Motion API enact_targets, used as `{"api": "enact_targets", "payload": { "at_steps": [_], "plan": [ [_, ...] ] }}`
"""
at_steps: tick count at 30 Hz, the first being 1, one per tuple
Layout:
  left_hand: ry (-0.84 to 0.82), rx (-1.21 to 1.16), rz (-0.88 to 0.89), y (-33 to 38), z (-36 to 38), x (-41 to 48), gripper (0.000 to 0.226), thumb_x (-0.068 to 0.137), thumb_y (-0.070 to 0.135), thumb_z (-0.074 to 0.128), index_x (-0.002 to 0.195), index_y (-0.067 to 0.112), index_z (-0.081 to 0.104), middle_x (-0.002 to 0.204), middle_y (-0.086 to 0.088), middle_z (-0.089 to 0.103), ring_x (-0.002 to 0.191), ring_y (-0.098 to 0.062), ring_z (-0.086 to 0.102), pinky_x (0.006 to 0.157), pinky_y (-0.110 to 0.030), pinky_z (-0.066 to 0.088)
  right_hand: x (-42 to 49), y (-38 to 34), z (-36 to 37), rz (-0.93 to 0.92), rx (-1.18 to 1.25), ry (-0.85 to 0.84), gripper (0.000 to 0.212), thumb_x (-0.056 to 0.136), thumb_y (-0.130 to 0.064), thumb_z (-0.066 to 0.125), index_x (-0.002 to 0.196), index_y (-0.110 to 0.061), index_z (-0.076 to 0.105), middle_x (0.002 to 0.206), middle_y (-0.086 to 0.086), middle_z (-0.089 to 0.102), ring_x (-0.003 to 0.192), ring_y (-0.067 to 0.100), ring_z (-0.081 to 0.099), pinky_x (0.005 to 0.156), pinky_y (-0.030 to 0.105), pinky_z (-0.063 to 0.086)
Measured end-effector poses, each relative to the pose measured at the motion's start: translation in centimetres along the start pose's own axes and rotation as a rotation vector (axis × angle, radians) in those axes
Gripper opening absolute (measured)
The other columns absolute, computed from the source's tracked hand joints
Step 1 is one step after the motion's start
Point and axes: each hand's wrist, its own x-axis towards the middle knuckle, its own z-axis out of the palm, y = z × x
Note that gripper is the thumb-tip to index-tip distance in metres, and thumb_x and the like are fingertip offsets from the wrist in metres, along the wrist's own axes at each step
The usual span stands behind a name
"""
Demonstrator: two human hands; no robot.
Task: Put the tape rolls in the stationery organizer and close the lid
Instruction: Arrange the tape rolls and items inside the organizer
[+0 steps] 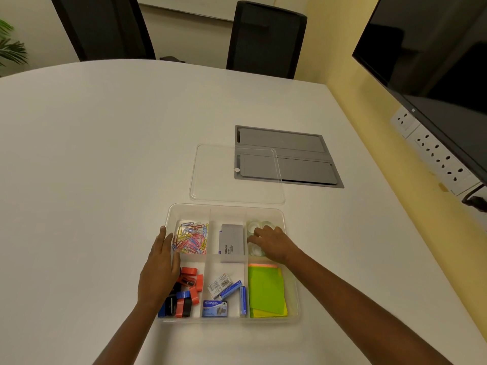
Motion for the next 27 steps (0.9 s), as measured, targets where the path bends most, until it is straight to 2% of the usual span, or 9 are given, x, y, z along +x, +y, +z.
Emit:
{"api": "enact_targets", "payload": {
  "at_steps": [4,7,10,13,17,22,27],
  "plan": [
    [-0.002,-0.006,-0.004,-0.1,0.0,-0.1,0.047,0.093,0.02,0.043,0.138,0.012,0.031,0.154,-0.007,0.023,0.136,-0.03,0.035,0.099,-0.048,0.044,-0.3,0.4,-0.1,-0.033,-0.045,-0.023,0.041,0.094,0.0,0.038,0.13,-0.016,0.05,0.135,0.011,0.046,0.123,0.03,0.041,0.095,0.044,0.037],
    [-0.021,-0.001,0.017,0.1,0.1,-0.1,0.047,0.094,0.02,0.043,0.138,0.013,0.03,0.154,-0.007,0.021,0.136,-0.028,0.035,0.1,-0.047,0.044,-0.3,1.4,-0.4,-0.058,-0.033,-0.071,0.046,0.087,0.008,0.047,0.125,-0.017,0.056,0.131,0.009,0.051,0.12,0.03,0.043,0.094,0.042,0.037],
    [-0.036,0.014,0.036,0.2,0.2,0.1,0.048,0.095,0.02,0.041,0.139,0.012,0.028,0.155,-0.006,0.019,0.138,-0.026,0.033,0.103,-0.044,0.042,-0.5,2.5,-0.5,-0.06,0.161,-0.174,0.053,0.082,0.016,0.043,0.124,-0.011,0.058,0.133,0.011,0.053,0.122,0.029,0.044,0.096,0.038,0.039],
    [-0.041,-0.006,0.032,0.0,0.4,0.2,0.048,0.095,0.019,0.04,0.14,0.013,0.026,0.155,-0.005,0.019,0.138,-0.025,0.032,0.104,-0.044,0.04,-1.0,3.6,-0.7,-0.049,0.318,-0.271,0.052,0.086,0.014,0.043,0.131,-0.011,0.052,0.143,0.01,0.047,0.132,0.025,0.041,0.108,0.032,0.033],
    [-0.049,-0.027,0.026,-0.1,0.4,0.3,0.048,0.095,0.017,0.04,0.141,0.012,0.025,0.155,-0.006,0.021,0.139,-0.026,0.031,0.106,-0.046,0.037,-1.1,3.6,-0.8,-0.078,0.27,-0.372,0.059,0.085,0.01,0.051,0.138,-0.015,0.041,0.148,0.01,0.038,0.136,0.026,0.037,0.111,0.035,0.031],
    [-0.052,-0.013,0.024,-0.1,0.4,0.3,0.049,0.095,0.018,0.04,0.141,0.013,0.024,0.155,-0.007,0.021,0.139,-0.027,0.03,0.106,-0.047,0.038,-0.5,2.6,-0.3,-0.101,0.093,-0.292,0.051,0.087,0.001,0.056,0.135,-0.014,0.046,0.134,0.018,0.047,0.122,0.033,0.048,0.095,0.041,0.044],
    [-0.05,-0.03,0.02,-0.1,0.4,0.3,0.048,0.095,0.018,0.041,0.14,0.013,0.026,0.154,-0.007,0.022,0.137,-0.028,0.033,0.104,-0.048,0.039,-0.4,1.9,0.0,-0.103,0.118,-0.194,0.034,0.085,0.001,0.058,0.119,-0.004,0.055,0.125,0.017,0.054,0.114,0.031,0.053,0.087,0.042,0.047]
  ]
}}
